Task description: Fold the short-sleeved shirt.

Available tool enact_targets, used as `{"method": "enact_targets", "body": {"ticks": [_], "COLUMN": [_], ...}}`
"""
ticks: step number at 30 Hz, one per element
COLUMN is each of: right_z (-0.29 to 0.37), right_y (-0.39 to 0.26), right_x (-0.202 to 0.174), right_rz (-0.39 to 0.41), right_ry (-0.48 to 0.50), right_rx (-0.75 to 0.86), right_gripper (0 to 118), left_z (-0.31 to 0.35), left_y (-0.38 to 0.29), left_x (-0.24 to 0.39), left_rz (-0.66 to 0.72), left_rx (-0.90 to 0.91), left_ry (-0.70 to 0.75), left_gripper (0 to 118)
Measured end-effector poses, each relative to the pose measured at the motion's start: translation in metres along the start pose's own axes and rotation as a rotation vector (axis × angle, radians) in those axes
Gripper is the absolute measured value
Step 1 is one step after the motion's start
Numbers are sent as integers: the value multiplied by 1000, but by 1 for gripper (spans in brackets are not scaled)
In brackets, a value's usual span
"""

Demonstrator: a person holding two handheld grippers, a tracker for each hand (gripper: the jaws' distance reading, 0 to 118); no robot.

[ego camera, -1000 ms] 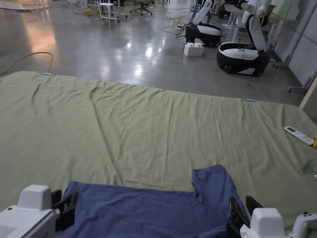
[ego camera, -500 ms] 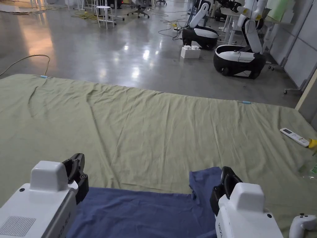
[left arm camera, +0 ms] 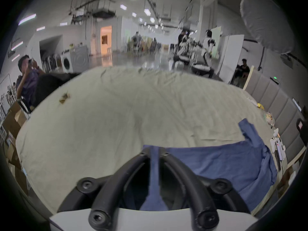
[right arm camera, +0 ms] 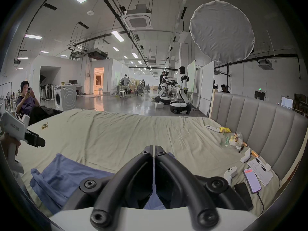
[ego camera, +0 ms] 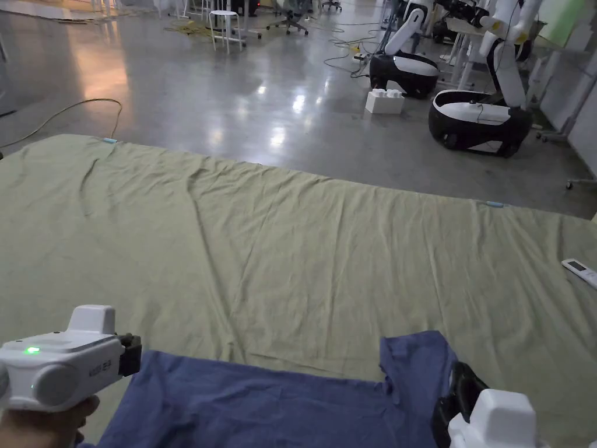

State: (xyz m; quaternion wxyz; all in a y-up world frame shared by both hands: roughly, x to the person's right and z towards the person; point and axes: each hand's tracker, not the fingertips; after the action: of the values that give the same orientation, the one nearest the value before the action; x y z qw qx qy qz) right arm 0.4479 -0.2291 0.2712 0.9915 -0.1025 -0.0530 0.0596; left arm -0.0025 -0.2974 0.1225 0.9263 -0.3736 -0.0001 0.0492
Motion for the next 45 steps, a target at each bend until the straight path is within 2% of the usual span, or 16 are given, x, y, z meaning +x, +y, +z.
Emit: {"method": "enact_targets", "body": {"ticks": [3,4,6,14,16,18,22,25,26,27,28,29,30,36,41,45], "right_z": [-5,-6,-9,-15,-19,-24,-45,-78,-94,-112,-129,-145,-163,-244,-280,-285], "right_y": [-6,-8,-11,-25,-29,-32,-34,-35,-36,-37,-43,-42,-46,-72,-94,-96], "right_x": [5,6,10,23,26,28,37,51,57,65,72,78,83,97,98,91], "right_rz": [8,11,17,42,41,37,19,13,21,5,-43,-14,-28,-3,-41,-42], "right_ry": [-12,-16,-25,-65,-71,-72,-71,-50,-38,-13,21,28,26,38,55,54], "right_rx": [-34,-44,-68,-130,-146,-161,-197,-321,-370,-431,-519,-544,-605,-792,-875,-899], "right_gripper": [2,2,2,2,2,2,3,7,13,29,52,64,66,71,71,56], "left_z": [-41,-50,-73,-129,-125,-122,-114,-111,-109,-105,-94,-88,-81,-45,-29,-25], "left_y": [9,11,16,15,17,14,7,6,7,8,9,10,12,17,15,11], "left_x": [-11,-12,-14,4,11,19,32,31,30,28,30,29,28,26,28,29], "left_rz": [37,34,38,-60,-105,-139,-206,-189,-183,-174,-167,-159,-147,-89,-80,-73], "left_rx": [-116,-134,-188,-346,-343,-323,-284,-283,-274,-266,-253,-232,-209,-129,-103,-104], "left_ry": [-31,-33,-68,-7,13,39,29,16,10,4,-4,-10,-17,-53,-57,-52], "left_gripper": [50,58,58,67,65,57,8,7,6,6,5,5,5,5,5,5]}}
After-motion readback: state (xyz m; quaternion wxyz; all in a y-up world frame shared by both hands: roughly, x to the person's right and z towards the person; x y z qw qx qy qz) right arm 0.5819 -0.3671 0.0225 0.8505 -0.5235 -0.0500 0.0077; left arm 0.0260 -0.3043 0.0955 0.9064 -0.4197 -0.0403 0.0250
